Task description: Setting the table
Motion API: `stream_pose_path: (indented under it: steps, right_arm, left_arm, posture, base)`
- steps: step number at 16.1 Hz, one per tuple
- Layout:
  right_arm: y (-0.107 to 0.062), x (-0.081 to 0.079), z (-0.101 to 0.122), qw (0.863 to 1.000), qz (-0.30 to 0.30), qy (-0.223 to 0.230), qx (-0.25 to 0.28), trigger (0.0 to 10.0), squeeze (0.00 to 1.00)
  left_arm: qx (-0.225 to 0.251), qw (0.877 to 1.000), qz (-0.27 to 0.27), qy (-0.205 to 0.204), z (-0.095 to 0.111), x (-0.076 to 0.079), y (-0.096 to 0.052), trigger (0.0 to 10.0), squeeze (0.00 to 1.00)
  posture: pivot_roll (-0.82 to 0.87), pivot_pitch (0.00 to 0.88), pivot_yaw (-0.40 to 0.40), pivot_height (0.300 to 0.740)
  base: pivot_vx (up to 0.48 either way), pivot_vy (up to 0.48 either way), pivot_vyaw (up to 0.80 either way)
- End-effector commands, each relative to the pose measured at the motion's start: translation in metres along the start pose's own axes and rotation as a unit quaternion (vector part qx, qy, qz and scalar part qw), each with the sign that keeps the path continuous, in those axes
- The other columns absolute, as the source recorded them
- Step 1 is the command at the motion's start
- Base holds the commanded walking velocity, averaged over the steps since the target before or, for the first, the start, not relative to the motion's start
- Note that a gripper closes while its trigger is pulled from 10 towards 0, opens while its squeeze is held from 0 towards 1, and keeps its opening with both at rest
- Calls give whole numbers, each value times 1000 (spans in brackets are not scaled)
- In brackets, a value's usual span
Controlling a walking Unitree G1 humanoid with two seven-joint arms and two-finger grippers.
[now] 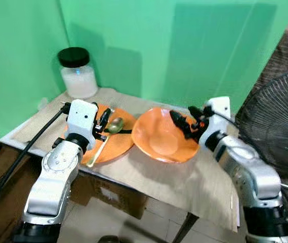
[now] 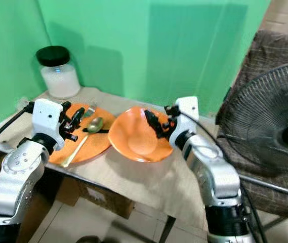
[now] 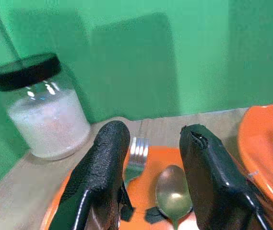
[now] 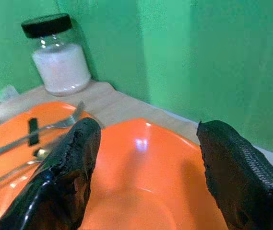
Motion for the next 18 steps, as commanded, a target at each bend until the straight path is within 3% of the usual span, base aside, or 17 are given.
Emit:
stream_pose_path:
  steps: [1, 2, 3, 4, 5, 7, 10, 11, 15, 17, 18]
  right_arm:
    - [2, 10, 2, 998, -23, 51, -20, 10000, 0]
    - [3, 16, 2, 995, -33, 87, -28, 10000, 0]
    - [3, 20, -1, 992, -43, 114, -36, 10000, 996]
    - [3, 24, -4, 990, -57, 118, -46, 10000, 1000]
    - [1, 38, -13, 985, -104, 111, -79, 10000, 1000]
    - [-2, 47, -14, 981, -129, 116, -87, 10000, 1000]
    - [-18, 64, -3, 971, -160, 146, -97, 10000, 1000]
    - [-25, 67, 2, 970, -165, 146, -104, 10000, 1000]
    - [-39, 66, 17, 969, -155, 144, -129, 10000, 1000]
    - [-44, 62, 8, 962, -133, 177, -162, 10000, 1000]
    - [-45, 58, -2, 954, -124, 196, -187, 10000, 918]
  left_arm:
    - [2, 1000, -11, 0, 2, -2, -3, 10000, 0]
    - [-2, 1000, -31, 4, 0, -1, -5, 10000, 0]
    - [-6, 999, -53, 10, -3, 1, -7, 10000, 0]
    - [-8, 998, -69, 14, -4, 3, -9, 10000, 0]
    - [-13, 992, -123, 14, -7, 15, -13, 10000, 0]
    - [-11, 986, -165, 13, -7, 27, -18, 10000, 0]
    - [-10, 965, -263, -1, -6, 50, -29, 10000, 0]
    - [-12, 959, -284, -12, -5, 54, -31, 10000, 1000]
    - [-12, 952, -307, -9, -4, 56, -32, 10000, 1000]
    - [-20, 944, -328, -18, -5, 59, -36, 10000, 1000]
    - [-23, 943, -330, -15, -6, 59, -36, 10000, 1000]
  posture:
    - [127, 0, -27, 740]
    - [127, 0, -31, 740]
    - [127, 0, -33, 740]
    - [127, 0, -33, 740]
    - [121, 0, -27, 740]
    - [118, 0, -22, 740]
    - [97, 0, -10, 740]
    - [88, 0, -2, 740]
    - [80, 0, 5, 740]
    - [78, 0, 3, 740]
    - [80, 0, -2, 740]
  base:
    - [0, 0, 0]
    - [0, 0, 0]
    - [0, 0, 0]
    - [0, 0, 0]
    - [0, 0, 0]
    - [0, 0, 0]
    - [0, 0, 0]
    - [0, 0, 0]
    - [0, 0, 0]
    - [0, 0, 0]
    - [0, 0, 0]
Point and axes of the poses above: a point about 5 cm out from each wrist's last joint towards the gripper, its own y axis pointing out of the wrist towards the gripper, its own z axis along the axis of the wrist's last joint, x = y × z, the point moved 3 cm from there along y, pointing out of the wrist towards the gripper, and after that the axes turned 5 degrees about y, right-handed, at the moved point
